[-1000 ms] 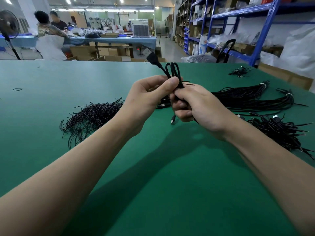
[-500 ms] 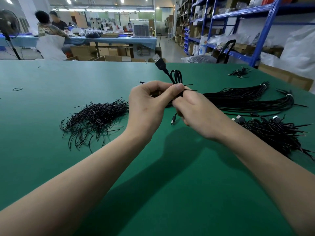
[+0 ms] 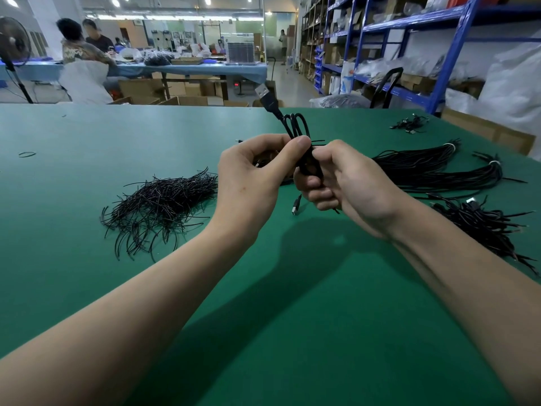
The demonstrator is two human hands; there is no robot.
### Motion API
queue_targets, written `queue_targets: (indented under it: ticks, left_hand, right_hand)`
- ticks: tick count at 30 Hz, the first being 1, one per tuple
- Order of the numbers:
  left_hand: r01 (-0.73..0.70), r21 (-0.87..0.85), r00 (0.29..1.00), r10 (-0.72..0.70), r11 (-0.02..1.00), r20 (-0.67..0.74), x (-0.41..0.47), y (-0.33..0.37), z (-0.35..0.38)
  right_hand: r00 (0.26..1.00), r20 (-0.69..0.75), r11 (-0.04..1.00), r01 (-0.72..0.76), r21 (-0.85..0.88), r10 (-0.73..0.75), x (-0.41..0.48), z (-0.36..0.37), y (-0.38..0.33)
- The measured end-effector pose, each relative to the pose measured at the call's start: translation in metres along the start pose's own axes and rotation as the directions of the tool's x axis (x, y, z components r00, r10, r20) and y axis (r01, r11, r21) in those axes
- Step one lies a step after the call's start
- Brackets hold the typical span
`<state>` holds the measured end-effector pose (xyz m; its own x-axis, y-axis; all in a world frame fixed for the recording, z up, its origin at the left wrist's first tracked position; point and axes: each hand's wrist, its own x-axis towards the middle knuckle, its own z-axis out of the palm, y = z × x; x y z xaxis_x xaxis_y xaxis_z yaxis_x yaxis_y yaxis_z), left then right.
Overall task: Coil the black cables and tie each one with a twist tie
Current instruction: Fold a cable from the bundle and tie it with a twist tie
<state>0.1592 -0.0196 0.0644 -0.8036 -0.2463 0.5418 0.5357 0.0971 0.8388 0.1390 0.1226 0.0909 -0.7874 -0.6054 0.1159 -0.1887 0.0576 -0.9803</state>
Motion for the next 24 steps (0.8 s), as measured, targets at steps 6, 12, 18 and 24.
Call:
queue_targets:
  ticks: [6, 12, 18, 24]
  left_hand:
    - [0.016, -0.048, 1.000, -0.016, 0.999, -0.010, 0.001, 0.003, 0.000]
    - [0.055, -0.054, 0.998, -0.053, 0.997, 0.025, 0.006, 0.007, -0.006]
    - [0.084, -0.049, 0.992, -0.079, 0.995, 0.096, 0.009, 0.009, -0.010]
    - [0.028, -0.042, 0.988, -0.021, 0.999, 0.151, 0.007, 0.007, -0.009]
  right_hand:
    - [0.999, 0.050, 0.968, -0.020, 0.249, 0.008, 0.002, -0.003, 0.006]
    - [0.988, 0.157, 0.920, -0.062, 0.388, 0.000, 0.001, -0.012, 0.011]
    - [0.989, 0.145, 0.953, -0.057, 0.298, 0.014, 0.000, -0.016, 0.011]
    - [0.998, 0.057, 0.950, -0.041, 0.309, 0.024, 0.000, -0.022, 0.007]
